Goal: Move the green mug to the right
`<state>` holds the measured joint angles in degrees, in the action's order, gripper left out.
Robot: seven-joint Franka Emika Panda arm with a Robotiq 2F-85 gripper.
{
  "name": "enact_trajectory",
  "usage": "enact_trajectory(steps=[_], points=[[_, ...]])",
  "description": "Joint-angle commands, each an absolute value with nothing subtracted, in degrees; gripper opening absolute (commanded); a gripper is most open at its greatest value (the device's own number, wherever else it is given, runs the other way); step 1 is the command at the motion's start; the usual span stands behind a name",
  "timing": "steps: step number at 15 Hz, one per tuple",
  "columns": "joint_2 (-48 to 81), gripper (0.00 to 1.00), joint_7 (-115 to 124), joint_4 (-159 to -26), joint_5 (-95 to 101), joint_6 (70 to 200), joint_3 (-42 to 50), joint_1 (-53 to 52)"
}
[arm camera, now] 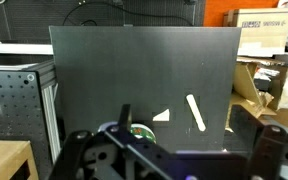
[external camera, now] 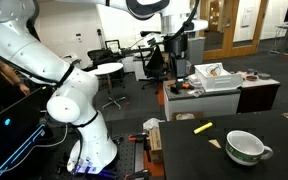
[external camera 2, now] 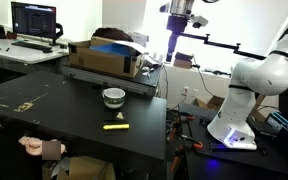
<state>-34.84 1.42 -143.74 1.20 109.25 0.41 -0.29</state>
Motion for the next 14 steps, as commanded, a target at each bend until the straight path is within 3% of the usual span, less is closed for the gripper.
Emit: enact_trajectory(steps=[1, 8, 14], points=[[-34.8, 1.00, 1.3, -143.6, 1.1, 109.1, 0.2, 0.0], [-33.3, 1.00, 3.1, -139.5, 3.7, 116.0, 1.4, 3.7], [-22.1, 1.00, 1.5, -130.4, 5.0, 117.0, 4.3, 6.3]])
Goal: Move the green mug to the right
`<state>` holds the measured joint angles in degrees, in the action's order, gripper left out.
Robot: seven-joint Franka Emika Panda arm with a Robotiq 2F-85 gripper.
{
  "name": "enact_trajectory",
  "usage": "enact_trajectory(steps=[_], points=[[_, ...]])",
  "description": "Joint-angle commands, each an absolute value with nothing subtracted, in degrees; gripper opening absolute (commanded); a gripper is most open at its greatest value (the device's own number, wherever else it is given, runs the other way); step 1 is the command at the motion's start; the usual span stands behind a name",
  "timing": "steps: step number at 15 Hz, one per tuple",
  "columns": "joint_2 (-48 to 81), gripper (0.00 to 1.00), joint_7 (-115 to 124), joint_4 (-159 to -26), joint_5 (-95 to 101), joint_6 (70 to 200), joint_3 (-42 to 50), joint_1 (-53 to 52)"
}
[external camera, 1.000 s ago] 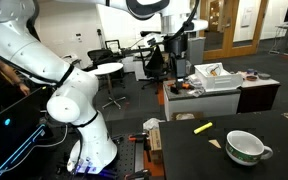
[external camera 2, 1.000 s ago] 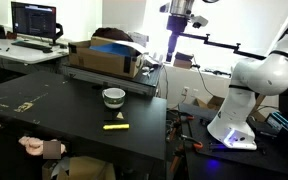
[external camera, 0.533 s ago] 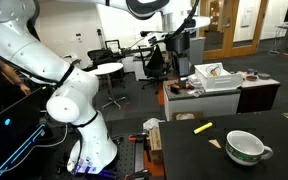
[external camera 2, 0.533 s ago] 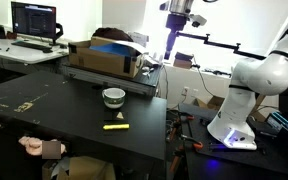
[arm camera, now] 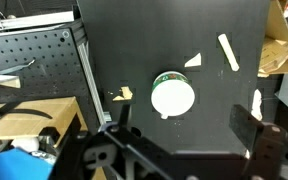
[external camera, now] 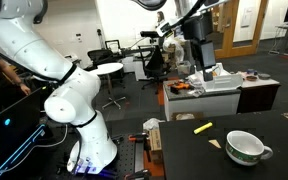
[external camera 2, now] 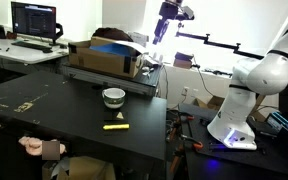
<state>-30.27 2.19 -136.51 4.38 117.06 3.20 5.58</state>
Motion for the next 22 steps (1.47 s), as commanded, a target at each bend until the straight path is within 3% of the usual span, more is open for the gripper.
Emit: enact_trajectory(steps=[1, 8, 22], points=[[-19.7, 1.00, 1.5, -128.8, 4.8, 116.4, 4.7, 6.4], [-4.3, 1.00, -2.7, -120.6, 1.6, 115.3, 6.7, 6.0], [1.9, 1.00, -4.7, -122.4, 3.4, 120.8, 6.2, 6.3]])
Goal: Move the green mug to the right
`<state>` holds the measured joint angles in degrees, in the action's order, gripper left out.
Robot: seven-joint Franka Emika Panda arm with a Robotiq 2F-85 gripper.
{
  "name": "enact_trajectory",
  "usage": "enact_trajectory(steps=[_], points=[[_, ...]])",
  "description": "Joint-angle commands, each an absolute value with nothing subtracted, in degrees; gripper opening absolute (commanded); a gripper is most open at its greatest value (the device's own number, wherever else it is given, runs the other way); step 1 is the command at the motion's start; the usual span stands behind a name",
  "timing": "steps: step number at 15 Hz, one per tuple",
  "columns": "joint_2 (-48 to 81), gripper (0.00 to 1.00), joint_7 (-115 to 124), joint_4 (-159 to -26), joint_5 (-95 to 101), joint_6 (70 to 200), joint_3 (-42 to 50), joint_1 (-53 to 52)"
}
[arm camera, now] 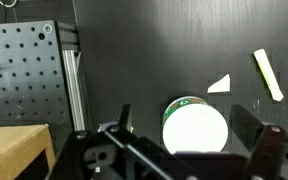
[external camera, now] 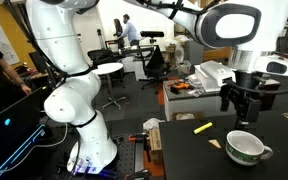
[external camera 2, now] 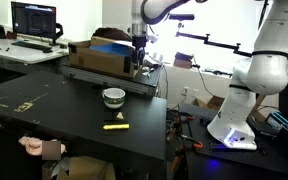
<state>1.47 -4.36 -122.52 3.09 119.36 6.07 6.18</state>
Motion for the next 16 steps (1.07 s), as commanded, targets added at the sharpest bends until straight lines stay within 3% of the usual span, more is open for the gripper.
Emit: enact_trajectory(steps=[1, 16], points=[[2.7, 1.00, -5.1, -121.8, 3.2, 121.0, 6.3, 6.4], [14.6, 1.00, -20.9, -120.1, -5.5, 138.6, 2.9, 7.9]])
